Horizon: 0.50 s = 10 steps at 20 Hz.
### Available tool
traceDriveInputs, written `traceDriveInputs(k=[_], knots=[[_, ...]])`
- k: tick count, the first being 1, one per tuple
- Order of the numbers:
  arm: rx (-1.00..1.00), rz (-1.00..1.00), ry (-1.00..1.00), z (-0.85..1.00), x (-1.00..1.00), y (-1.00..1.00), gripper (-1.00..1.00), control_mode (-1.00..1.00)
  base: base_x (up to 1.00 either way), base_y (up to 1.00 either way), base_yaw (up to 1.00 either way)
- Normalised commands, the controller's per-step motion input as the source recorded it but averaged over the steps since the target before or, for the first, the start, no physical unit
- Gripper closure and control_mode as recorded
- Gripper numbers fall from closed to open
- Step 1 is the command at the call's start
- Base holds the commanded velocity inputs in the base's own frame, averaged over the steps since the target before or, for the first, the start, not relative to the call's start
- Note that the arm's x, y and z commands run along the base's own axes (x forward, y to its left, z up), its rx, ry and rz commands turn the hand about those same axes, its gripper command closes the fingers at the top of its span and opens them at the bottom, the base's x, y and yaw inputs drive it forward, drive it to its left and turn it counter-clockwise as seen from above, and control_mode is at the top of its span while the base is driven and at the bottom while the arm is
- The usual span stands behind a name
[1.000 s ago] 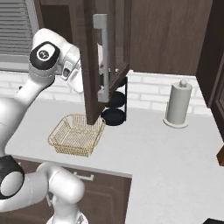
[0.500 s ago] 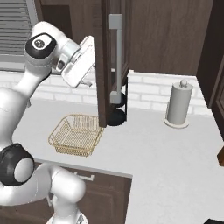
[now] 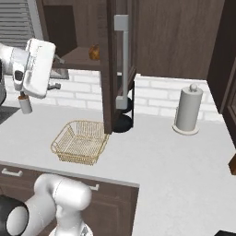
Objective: Open the cabinet, pick up the bread from the cabinet and place it in the basket. Then move the basket to the dining counter.
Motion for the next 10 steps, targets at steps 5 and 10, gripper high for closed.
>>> traceDriveInputs(k=[5, 10], knots=[[-0.35, 0.85, 0.18, 0.48, -0.52, 0.19, -1.0, -1.0, 0.0, 0.0, 0.0], [-0.4, 0.85, 0.15, 0.15, -0.38, 0.0, -1.0, -1.0, 0.0, 0.0, 0.0]])
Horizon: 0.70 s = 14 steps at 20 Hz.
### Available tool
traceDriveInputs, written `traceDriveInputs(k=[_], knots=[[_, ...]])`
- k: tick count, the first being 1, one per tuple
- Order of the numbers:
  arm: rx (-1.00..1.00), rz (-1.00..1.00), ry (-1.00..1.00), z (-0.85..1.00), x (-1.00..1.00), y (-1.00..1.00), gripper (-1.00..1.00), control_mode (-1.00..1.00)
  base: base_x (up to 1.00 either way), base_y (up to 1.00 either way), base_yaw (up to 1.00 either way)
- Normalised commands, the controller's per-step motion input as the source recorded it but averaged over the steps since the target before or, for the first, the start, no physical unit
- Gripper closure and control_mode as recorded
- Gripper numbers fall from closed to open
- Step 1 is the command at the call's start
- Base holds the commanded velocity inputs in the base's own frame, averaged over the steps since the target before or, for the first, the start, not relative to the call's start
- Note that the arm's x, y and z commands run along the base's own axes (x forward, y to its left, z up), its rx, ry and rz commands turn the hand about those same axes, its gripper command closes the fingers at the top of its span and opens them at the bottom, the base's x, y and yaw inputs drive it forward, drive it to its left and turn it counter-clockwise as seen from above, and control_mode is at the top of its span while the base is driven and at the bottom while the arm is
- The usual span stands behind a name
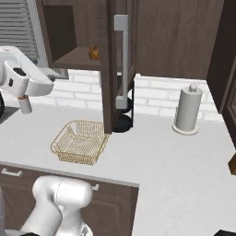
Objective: Open the cabinet, pick up the bread from the cabinet and place it in the basket. Then move the basket to the dining counter.
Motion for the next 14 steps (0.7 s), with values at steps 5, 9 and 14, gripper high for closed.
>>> traceDriveInputs(k=[5, 9, 14], knots=[[-0.34, 0.67, 0.11, 0.0, 0.43, -0.13, -1.0, -1.0, 0.0, 0.0, 0.0], [-0.32, 0.36, 0.2, 0.36, 0.73, 0.52, -1.0, -1.0, 0.0, 0.0, 0.0], [-0.17, 0.18, 0.06, 0.11, 0.91, 0.79, -1.0, -1.0, 0.0, 0.0, 0.0]])
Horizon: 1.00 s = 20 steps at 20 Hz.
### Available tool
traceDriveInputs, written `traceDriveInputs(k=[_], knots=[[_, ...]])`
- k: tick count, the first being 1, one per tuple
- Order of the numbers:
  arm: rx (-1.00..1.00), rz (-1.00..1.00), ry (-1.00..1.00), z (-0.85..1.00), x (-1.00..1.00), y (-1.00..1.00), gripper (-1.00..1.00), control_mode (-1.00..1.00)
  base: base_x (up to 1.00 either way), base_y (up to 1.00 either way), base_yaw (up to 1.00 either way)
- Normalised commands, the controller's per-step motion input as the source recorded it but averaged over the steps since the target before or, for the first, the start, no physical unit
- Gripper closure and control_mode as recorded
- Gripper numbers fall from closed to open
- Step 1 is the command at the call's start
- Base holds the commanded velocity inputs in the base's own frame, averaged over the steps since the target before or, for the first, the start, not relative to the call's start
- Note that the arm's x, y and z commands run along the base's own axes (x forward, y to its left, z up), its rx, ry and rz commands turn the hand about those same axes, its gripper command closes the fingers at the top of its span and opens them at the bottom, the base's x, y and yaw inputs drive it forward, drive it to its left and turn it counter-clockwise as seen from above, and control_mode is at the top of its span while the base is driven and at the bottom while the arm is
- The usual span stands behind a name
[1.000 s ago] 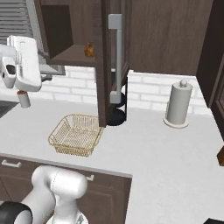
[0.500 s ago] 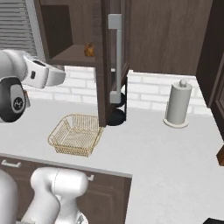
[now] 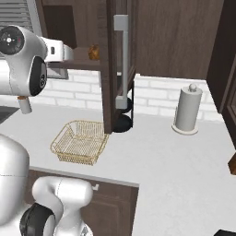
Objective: Open the cabinet, pick up the bread from the cabinet and place it in the basket. Then move the basket to the dining counter.
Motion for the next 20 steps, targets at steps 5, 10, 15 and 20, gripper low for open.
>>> traceDriveInputs(k=[5, 10, 15, 20], knots=[[-0.1, 0.01, 0.0, -0.02, 0.87, 0.03, -1.0, -1.0, 0.0, 0.0, 0.0], [-0.06, -0.04, 0.04, -0.18, 0.75, -0.22, -1.0, -1.0, 0.0, 0.0, 0.0], [0.0, -0.02, 0.11, -0.35, 0.65, -0.1, -1.0, -1.0, 0.0, 0.0, 0.0], [0.0, -0.06, 0.05, -0.07, 0.44, -0.13, -1.0, -1.0, 0.0, 0.0, 0.0]])
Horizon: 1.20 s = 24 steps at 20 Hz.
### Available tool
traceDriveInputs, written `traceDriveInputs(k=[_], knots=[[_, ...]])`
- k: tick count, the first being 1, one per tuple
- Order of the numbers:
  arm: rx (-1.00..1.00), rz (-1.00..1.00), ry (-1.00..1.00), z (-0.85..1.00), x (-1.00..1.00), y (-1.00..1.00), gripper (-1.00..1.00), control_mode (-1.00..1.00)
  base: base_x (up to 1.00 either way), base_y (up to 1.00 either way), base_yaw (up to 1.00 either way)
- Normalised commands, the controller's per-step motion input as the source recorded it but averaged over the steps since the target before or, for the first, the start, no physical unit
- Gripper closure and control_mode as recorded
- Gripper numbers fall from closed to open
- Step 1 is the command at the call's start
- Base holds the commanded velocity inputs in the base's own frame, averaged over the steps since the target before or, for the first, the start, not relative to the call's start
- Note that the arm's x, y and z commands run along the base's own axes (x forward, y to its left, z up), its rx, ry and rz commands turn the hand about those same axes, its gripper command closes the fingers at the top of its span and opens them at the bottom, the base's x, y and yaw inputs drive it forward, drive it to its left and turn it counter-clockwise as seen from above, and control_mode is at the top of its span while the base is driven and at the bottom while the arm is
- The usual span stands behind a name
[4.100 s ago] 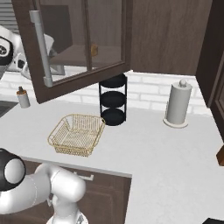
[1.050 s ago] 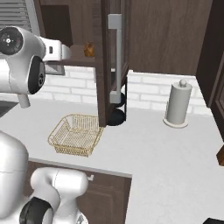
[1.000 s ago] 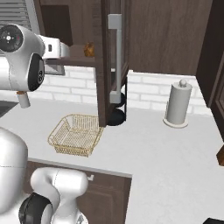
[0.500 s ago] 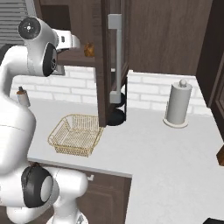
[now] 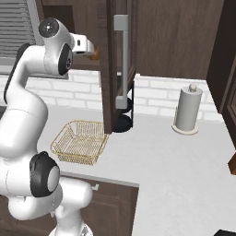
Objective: Open the cabinet, pick up the bread from the cabinet and place it in the basket. Then move the basket to the dining counter.
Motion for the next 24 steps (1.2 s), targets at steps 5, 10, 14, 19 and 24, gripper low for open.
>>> traceDriveInputs(k=[5, 10, 14, 19, 24], knots=[[0.0, -0.05, -0.01, -0.04, 0.4, -0.09, -1.0, -1.0, 0.0, 0.0, 0.0], [0.0, -0.07, -0.01, -0.3, 0.57, 0.0, -1.0, -1.0, 0.0, 0.0, 0.0], [0.0, -0.05, 0.01, -0.01, 0.96, -0.09, -1.0, -1.0, 0.0, 0.0, 0.0], [0.0, 0.0, 0.04, 0.06, 0.7, -0.01, -1.0, -1.0, 0.0, 0.0, 0.0], [0.0, 0.0, 0.05, 0.0, 0.56, -0.05, -1.0, -1.0, 0.0, 0.0, 0.0]])
